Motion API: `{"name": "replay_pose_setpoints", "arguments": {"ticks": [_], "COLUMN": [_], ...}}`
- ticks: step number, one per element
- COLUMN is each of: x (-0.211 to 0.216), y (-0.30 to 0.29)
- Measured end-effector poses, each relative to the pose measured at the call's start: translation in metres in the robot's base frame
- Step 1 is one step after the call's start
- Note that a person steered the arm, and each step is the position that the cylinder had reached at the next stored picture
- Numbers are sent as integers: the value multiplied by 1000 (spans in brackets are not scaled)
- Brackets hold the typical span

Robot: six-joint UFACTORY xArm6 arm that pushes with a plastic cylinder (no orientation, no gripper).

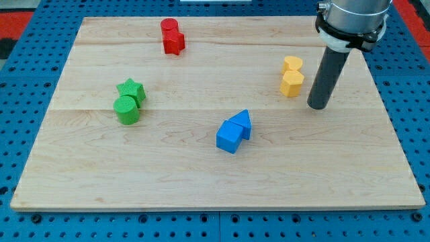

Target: Slide the blue cube towards the green star

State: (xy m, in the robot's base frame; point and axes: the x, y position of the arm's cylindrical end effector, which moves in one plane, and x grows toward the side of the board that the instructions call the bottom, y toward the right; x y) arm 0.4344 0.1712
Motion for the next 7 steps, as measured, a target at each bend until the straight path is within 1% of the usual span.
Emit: {"name": "replay_pose_setpoints", "arguments": {"ticks": [2,3,5,6,7], "x": [-3,-11,-11,1,47], "y": [0,0,1,-21,-69]}}
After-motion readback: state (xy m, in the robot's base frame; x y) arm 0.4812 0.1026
